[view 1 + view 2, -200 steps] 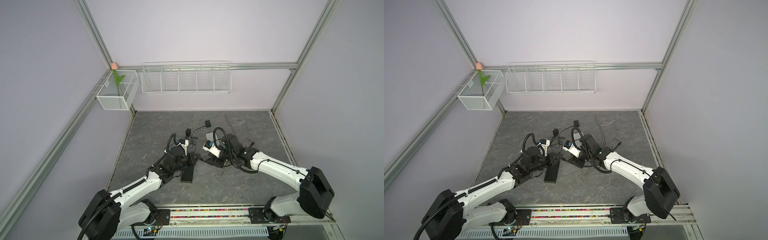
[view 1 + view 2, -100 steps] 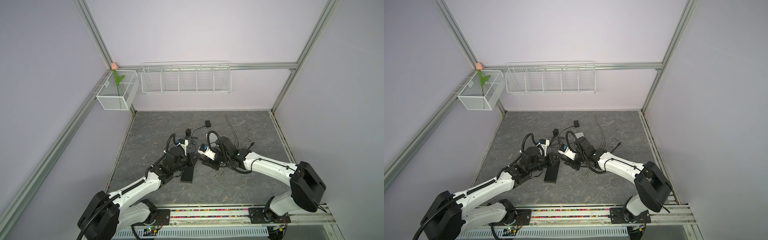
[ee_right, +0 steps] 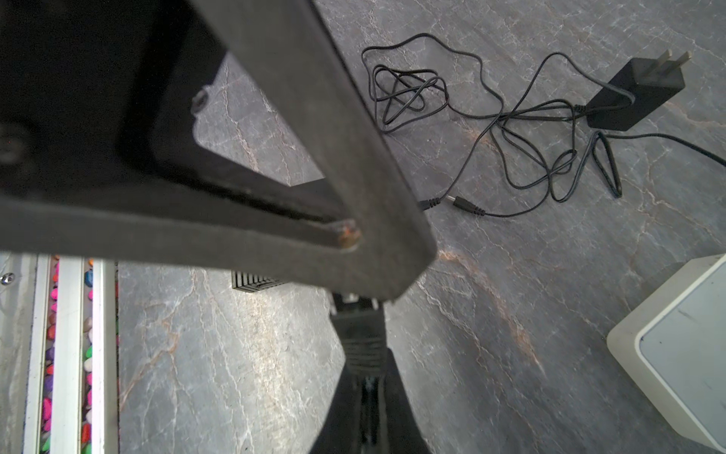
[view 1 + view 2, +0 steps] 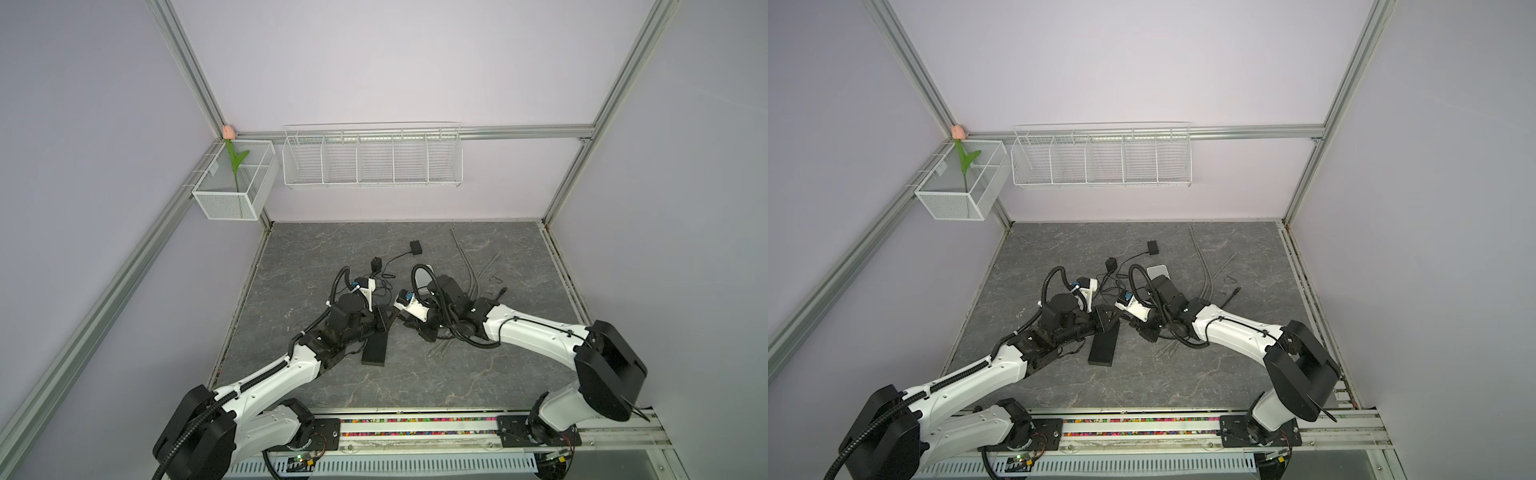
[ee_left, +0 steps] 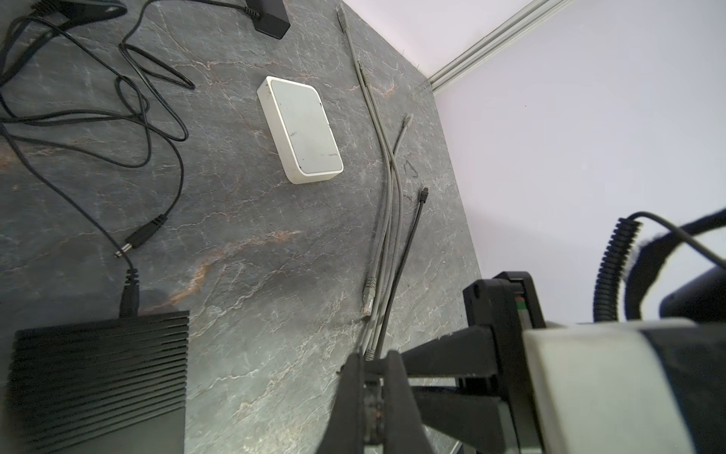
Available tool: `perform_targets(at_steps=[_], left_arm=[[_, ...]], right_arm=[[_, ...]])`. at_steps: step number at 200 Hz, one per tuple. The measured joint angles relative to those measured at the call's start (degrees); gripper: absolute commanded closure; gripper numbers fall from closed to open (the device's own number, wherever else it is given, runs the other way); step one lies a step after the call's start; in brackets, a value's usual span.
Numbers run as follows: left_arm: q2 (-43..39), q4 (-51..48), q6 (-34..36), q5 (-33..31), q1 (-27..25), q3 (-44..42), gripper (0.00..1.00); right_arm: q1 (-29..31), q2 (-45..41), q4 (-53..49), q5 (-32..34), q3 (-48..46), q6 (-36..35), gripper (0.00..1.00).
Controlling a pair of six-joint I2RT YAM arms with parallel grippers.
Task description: Insert the plug into the switch port
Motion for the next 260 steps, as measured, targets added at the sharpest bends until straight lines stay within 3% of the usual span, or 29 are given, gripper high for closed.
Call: perform_targets(at_steps=[148,260], left_arm=[[-1.4,-2.4,0.5,-0.6,0.0,-0.4,1.00],[-1.7,-2.4,0.5,-0.6,0.0,-0.4,1.00]], right_arm=[[0.0,-2.5,1.5,-0.8,-0.1,1.0,0.67],[0.1,-1.8,3.1,-1.3,-0.5,0.9,0.67]])
